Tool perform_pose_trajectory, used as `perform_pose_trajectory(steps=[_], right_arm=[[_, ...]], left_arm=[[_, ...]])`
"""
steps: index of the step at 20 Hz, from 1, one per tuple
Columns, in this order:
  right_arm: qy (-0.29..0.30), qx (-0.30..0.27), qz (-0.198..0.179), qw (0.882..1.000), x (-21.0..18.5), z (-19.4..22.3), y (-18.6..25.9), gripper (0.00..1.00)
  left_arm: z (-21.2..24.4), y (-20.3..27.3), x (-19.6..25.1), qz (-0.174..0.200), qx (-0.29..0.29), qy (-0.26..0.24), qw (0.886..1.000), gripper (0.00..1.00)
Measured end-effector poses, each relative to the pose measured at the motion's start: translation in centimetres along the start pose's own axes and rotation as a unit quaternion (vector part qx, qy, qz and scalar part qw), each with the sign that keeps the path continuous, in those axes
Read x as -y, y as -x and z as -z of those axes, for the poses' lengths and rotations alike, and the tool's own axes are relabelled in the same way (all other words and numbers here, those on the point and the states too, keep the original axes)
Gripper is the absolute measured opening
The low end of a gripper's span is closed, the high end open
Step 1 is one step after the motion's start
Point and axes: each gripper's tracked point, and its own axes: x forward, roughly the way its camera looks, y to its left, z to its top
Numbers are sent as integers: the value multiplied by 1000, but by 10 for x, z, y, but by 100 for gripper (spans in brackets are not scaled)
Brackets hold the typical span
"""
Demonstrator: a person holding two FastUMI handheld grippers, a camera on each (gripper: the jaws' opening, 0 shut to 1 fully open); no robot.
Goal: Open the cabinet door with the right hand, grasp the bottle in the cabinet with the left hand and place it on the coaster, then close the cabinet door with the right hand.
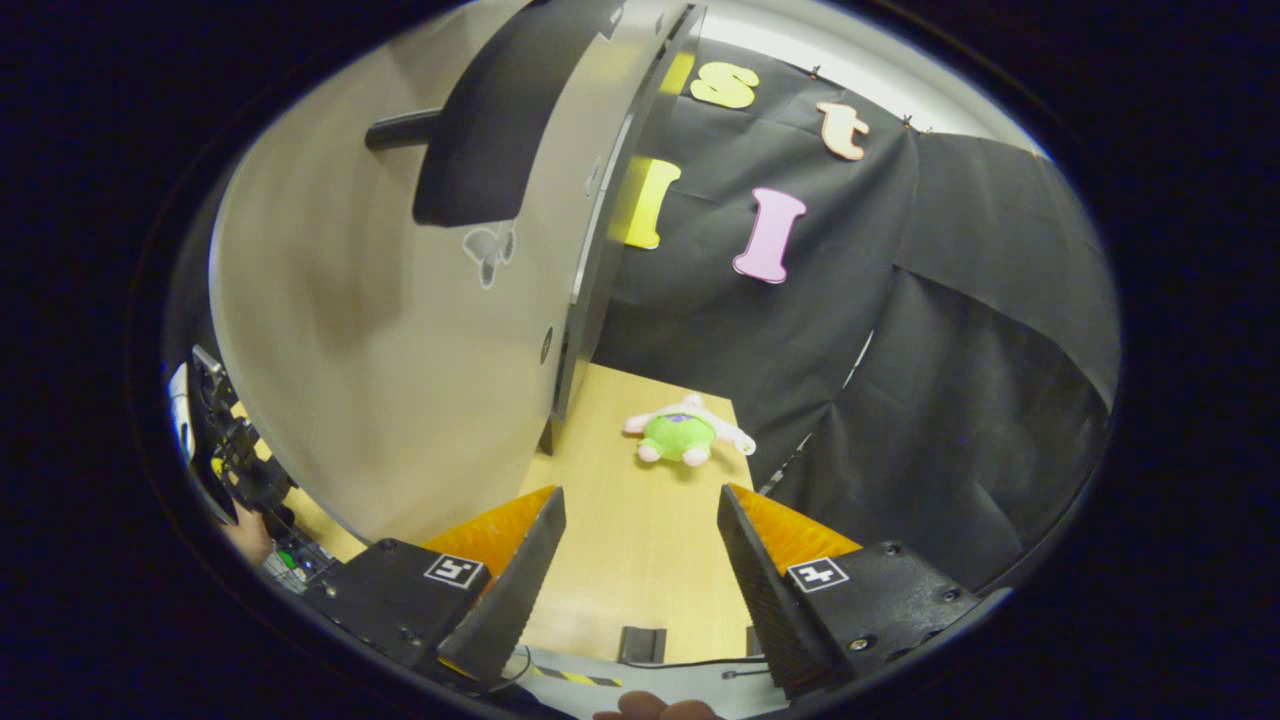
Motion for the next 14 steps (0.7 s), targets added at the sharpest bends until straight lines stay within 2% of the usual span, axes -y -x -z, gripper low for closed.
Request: perform_pose_trajectory(steps=[4,8,12,14], right_arm=[[-4,18,8,1000,4,0,5,95],[-11,36,21,999,8,18,14,96],[-64,52,48,995,34,16,28,96],[-109,82,64,989,53,-7,38,96]], left_arm=[[-53,32,-9,5,-9,-24,1000,98],[-125,46,21,59,2,-32,998,97],[-171,44,61,99,0,-30,995,97],[-198,41,69,95,12,-48,994,96]])
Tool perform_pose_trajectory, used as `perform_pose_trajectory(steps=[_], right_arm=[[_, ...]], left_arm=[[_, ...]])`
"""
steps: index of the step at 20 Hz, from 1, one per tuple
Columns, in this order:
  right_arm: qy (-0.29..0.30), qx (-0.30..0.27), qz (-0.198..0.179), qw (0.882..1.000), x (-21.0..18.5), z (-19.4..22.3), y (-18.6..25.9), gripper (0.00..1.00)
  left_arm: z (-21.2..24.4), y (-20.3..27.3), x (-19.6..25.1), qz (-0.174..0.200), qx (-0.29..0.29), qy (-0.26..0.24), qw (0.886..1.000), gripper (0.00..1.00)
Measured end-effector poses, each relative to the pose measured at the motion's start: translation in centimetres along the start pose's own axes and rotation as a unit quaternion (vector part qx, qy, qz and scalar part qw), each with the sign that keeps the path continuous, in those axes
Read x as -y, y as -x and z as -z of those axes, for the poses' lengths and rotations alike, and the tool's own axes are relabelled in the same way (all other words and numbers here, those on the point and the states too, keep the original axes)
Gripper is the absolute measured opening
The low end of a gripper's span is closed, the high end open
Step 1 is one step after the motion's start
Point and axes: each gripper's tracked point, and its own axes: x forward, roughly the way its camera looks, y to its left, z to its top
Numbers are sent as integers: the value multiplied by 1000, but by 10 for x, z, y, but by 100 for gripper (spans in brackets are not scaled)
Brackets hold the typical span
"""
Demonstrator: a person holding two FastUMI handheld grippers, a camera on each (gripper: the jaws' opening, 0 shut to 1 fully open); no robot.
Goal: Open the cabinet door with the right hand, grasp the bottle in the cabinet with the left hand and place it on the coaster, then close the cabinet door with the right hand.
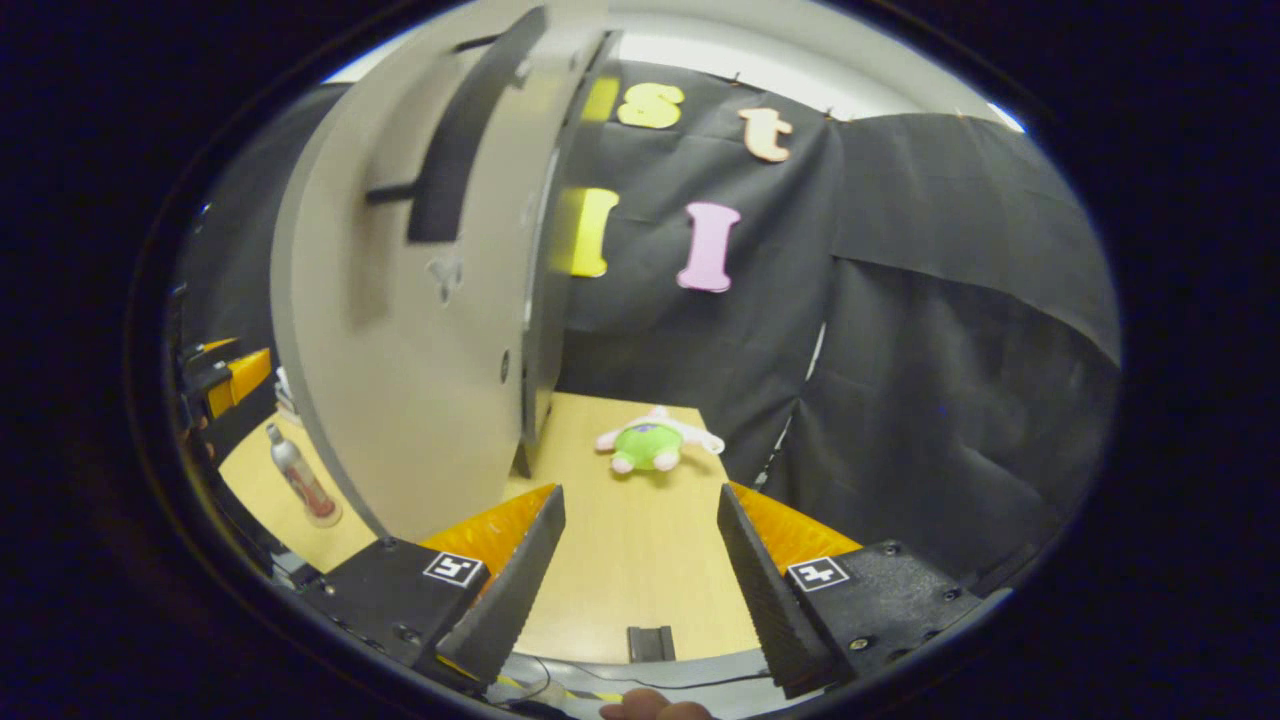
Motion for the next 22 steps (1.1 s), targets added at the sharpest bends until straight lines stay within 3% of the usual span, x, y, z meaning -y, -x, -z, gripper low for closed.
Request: perform_pose_trajectory(steps=[3,4,7,11,12,22], right_arm=[[-56,53,0,997,1,-52,6,95],[-66,68,-3,996,0,-67,8,95],[-78,89,-20,993,-12,-93,11,99],[-72,87,-42,993,-28,-93,14,97],[-68,84,-47,993,-32,-90,14,97],[-89,73,-8,993,-48,-88,25,91]], left_arm=[[-28,-4,-18,-48,-33,-67,996,96],[-45,-7,-14,-38,-28,-70,996,96],[-75,-7,3,8,-11,-24,1000,96],[-93,-2,-1,23,-1,32,999,96],[-90,-3,4,35,-3,39,999,100],[-55,4,-37,50,-25,57,997,96]])
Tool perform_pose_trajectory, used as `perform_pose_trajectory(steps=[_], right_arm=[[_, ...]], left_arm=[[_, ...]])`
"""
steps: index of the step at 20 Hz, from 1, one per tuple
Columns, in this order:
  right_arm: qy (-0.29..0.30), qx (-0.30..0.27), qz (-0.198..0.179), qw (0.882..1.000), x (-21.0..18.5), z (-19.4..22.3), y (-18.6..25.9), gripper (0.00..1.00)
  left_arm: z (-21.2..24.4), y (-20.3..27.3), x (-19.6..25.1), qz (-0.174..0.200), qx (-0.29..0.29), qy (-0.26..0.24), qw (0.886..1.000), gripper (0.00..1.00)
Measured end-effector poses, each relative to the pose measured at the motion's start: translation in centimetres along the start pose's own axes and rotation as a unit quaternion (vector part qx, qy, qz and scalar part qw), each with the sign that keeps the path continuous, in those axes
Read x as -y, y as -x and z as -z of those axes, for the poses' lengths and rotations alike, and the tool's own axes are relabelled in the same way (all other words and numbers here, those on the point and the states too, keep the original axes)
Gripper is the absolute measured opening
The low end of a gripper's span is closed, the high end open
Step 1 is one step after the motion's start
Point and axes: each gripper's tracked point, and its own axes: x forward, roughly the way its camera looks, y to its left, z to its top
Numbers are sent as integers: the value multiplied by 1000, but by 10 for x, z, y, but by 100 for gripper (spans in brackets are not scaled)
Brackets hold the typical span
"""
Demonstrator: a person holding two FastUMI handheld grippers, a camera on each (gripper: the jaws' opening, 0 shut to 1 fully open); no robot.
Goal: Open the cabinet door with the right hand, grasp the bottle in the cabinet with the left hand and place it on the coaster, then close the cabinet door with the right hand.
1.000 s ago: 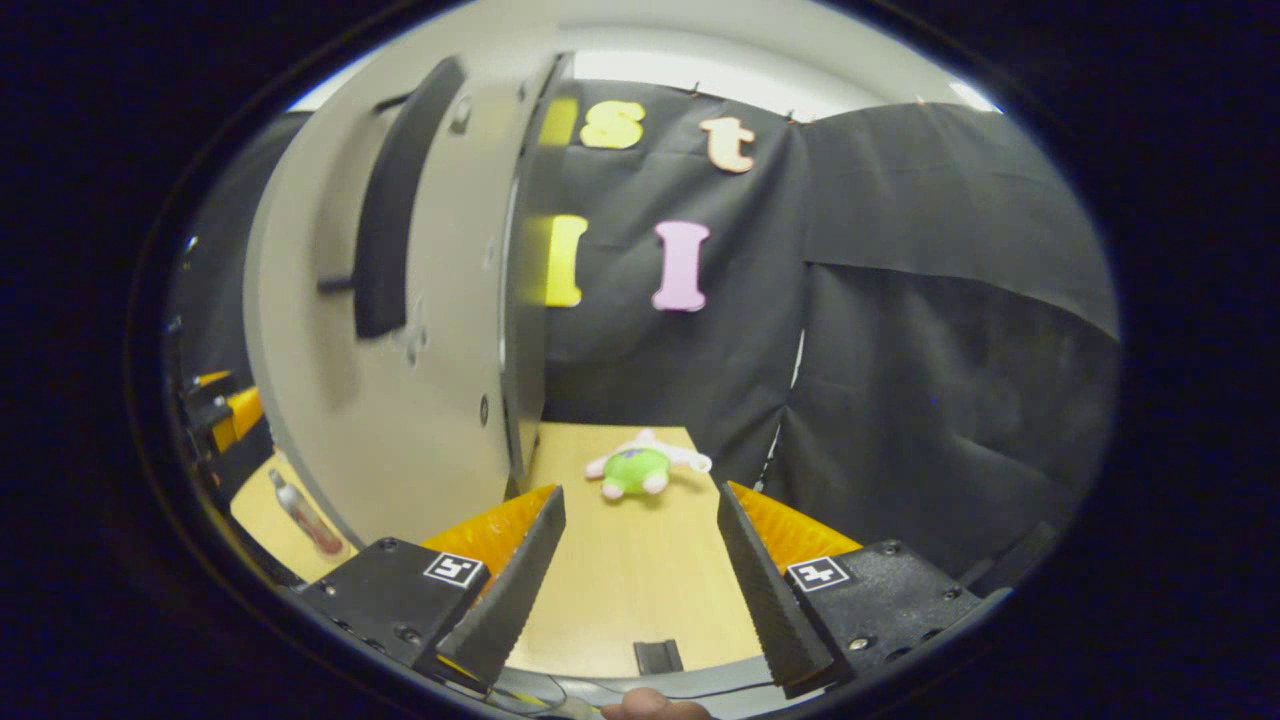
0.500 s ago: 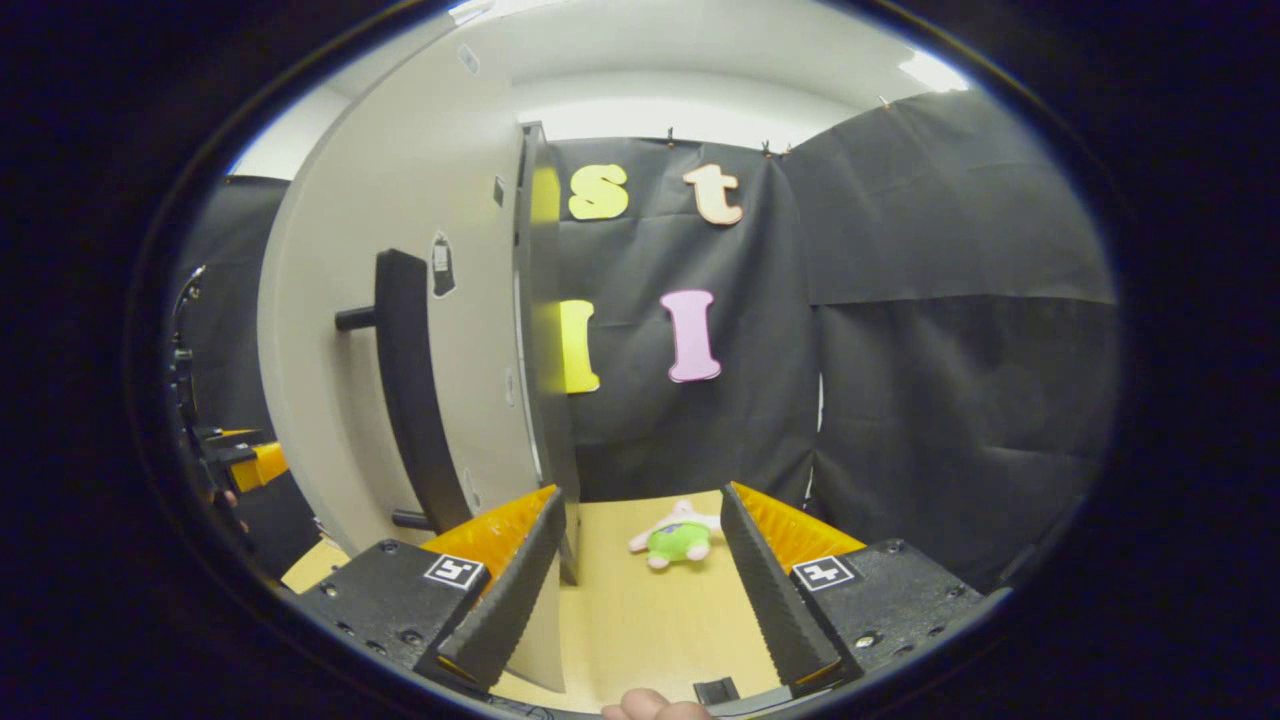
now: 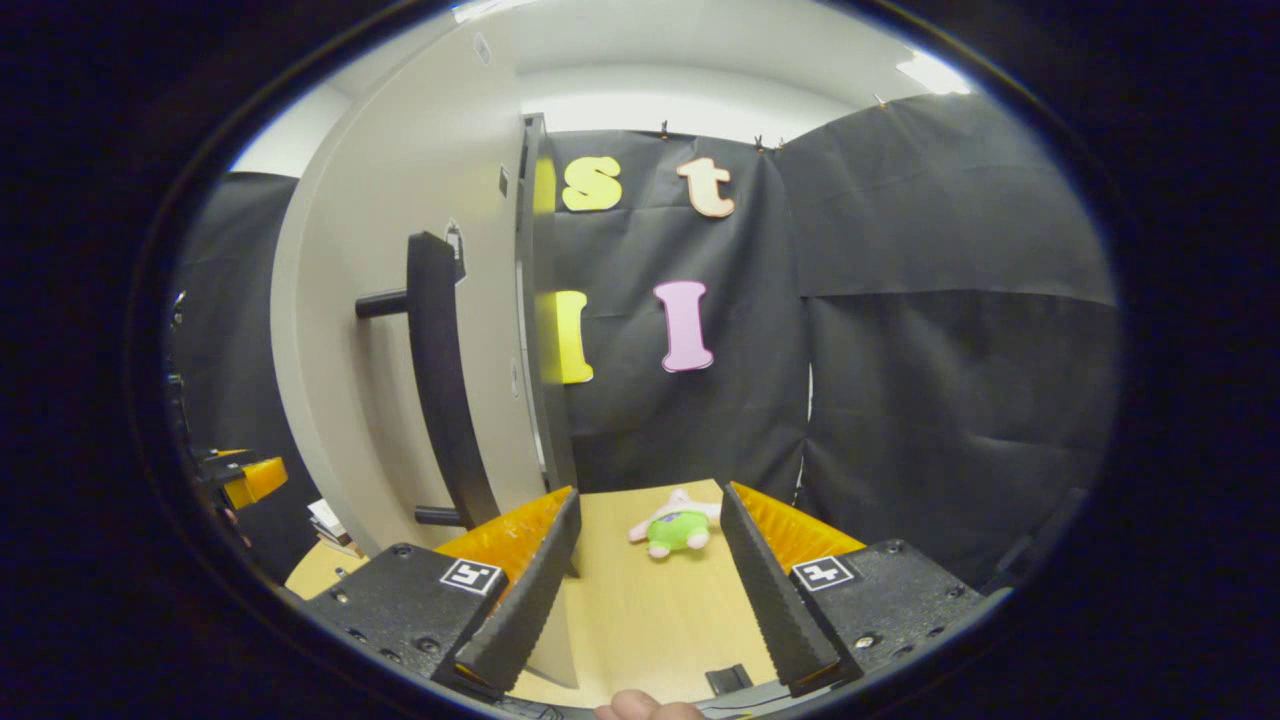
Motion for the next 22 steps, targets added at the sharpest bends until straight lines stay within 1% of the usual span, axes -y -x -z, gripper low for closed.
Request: perform_pose_trajectory(steps=[1,2,3,6,10,13,14,15,16,21,22], right_arm=[[-1,1,3,1000,-5,0,2,87],[2,2,6,1000,-9,0,4,87],[7,2,8,1000,-15,0,5,90],[8,0,3,1000,-37,6,9,91],[9,-5,2,1000,-65,8,14,90],[19,0,1,1000,-90,6,13,91],[22,4,-3,1000,-100,5,13,87],[24,5,-9,1000,-111,5,12,86],[26,4,-18,1000,-123,8,11,91],[30,7,-60,998,-183,11,-1,90],[30,4,-67,997,-197,13,-5,87]], left_arm=[[0,0,-8,-1,1,7,1000,96],[-1,1,-16,-1,3,14,1000,96],[0,1,-24,-2,5,19,1000,96],[12,0,-45,-4,-3,28,1000,96],[31,-2,-63,7,-22,39,999,96],[32,-3,-80,6,-20,44,999,96],[34,-3,-85,8,-20,48,999,96],[35,-2,-90,10,-20,52,998,96],[34,-1,-97,10,-19,53,998,96],[47,12,-124,10,-28,58,998,95],[50,15,-131,5,-29,59,998,95]])
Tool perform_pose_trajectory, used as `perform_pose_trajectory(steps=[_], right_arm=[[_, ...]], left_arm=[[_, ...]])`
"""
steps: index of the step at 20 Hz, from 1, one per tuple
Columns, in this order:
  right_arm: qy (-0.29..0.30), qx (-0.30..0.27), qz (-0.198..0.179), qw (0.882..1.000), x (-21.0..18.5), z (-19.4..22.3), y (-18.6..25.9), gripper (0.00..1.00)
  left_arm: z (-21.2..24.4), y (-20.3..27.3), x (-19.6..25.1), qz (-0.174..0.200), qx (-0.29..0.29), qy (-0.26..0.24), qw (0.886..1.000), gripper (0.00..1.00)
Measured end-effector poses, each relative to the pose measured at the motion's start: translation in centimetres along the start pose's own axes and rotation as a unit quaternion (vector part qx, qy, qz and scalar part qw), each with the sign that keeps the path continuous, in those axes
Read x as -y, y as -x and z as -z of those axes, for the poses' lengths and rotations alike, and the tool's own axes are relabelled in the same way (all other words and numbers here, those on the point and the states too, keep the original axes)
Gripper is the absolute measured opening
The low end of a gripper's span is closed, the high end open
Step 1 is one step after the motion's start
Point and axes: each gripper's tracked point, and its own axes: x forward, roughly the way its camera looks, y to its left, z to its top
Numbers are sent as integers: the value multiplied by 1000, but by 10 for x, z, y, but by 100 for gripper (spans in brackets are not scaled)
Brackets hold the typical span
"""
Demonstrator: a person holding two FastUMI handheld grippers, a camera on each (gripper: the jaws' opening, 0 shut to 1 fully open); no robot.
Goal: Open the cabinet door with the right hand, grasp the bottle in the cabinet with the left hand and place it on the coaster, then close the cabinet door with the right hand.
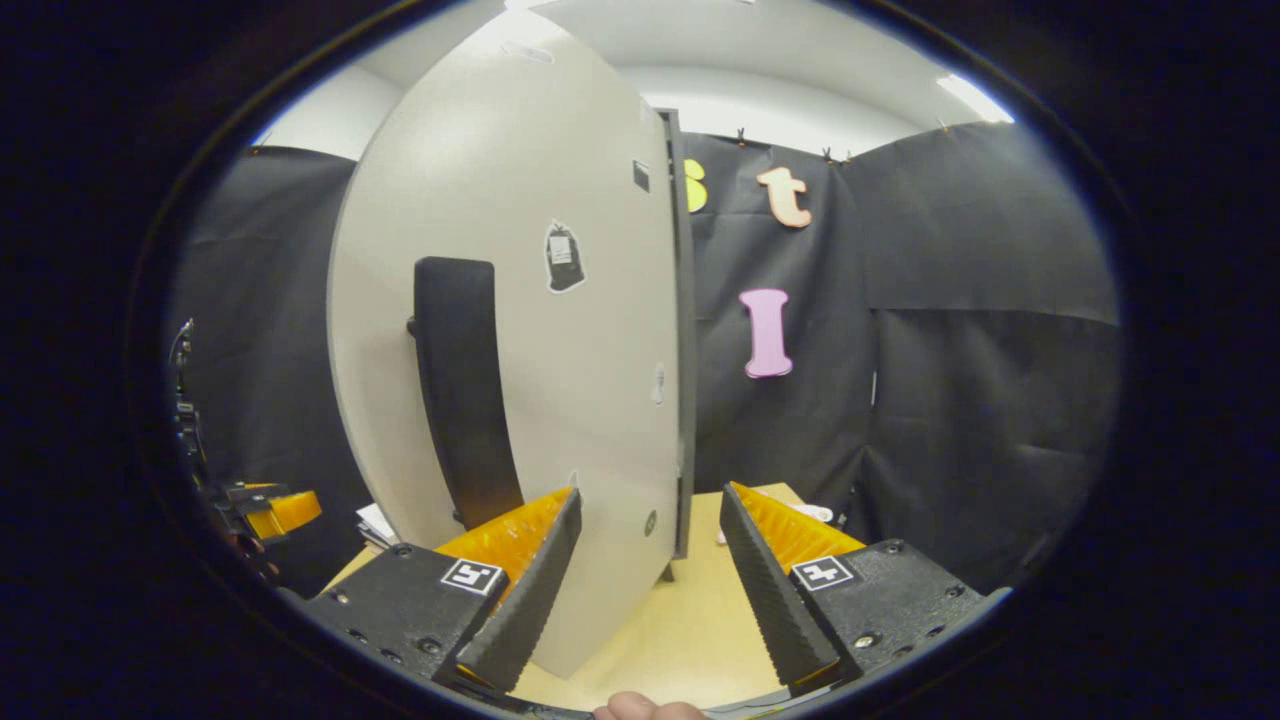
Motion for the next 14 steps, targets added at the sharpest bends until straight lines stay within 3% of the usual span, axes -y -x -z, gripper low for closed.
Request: perform_pose_trajectory(steps=[2,3,4,5,8,14], right_arm=[[3,-2,-23,1000,-33,-3,-19,91],[8,-3,-40,999,-52,-5,-29,87],[12,-3,-59,998,-70,-6,-41,90],[16,-7,-80,997,-90,-7,-48,87],[32,1,-115,993,-131,-12,-53,92],[60,8,-136,989,-146,-7,-46,92]], left_arm=[[4,9,-14,-10,1,-5,1000,96],[7,14,-23,-18,-1,-10,1000,96],[11,18,-30,-24,-3,-13,1000,95],[13,22,-37,-31,-3,-13,999,95],[16,33,-57,-50,1,-6,999,95],[11,41,-76,-68,13,15,997,96]])
